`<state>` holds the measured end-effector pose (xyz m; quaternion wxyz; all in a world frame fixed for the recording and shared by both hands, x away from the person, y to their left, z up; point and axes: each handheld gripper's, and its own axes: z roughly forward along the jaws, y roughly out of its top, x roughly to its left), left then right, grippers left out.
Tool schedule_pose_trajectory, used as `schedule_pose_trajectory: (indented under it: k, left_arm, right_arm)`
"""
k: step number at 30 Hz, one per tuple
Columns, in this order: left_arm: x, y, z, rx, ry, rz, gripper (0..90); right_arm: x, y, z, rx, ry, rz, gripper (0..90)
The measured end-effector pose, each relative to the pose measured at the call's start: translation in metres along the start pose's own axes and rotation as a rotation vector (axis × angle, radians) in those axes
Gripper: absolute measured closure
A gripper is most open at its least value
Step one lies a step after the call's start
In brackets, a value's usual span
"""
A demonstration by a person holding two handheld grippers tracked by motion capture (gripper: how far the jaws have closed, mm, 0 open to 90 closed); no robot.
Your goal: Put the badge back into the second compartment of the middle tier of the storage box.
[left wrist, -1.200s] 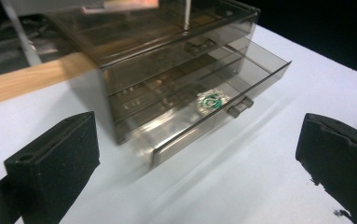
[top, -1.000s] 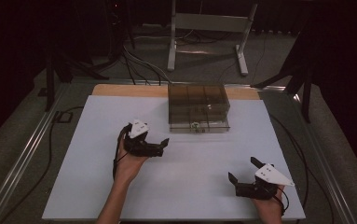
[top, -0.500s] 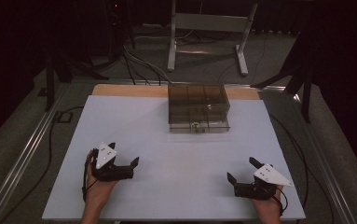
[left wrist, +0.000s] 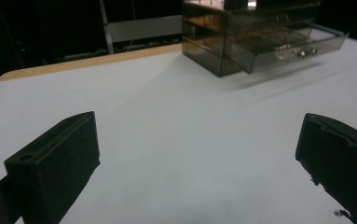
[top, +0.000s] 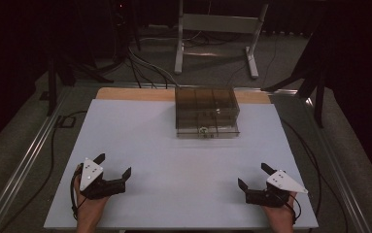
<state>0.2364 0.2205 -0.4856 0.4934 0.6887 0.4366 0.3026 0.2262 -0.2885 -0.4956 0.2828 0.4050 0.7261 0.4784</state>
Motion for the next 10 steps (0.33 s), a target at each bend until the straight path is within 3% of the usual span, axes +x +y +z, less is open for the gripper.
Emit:
schedule_pose_trajectory:
  k: [3,7,10]
  left_arm:
    - [0.0044,-0.0017,-0.0001,-0.018,0.007,-0.029,0.5]
    - [0.0043,-0.0023,-0.0012,-0.015,0.029,-0.005,0.5]
    - [0.0043,-0.002,-0.0026,-0.029,0.036,-0.01,0.6]
  right_arm:
    - [-0.0001,-0.0004,0.0001,0.002,-0.002,0.001,0.0]
    - [0.0,-0.0005,0.0014,0.004,0.001,-0.003,0.0]
    - [-0.0002,-0.0011,0.0025,0.008,0.013,0.013,0.0]
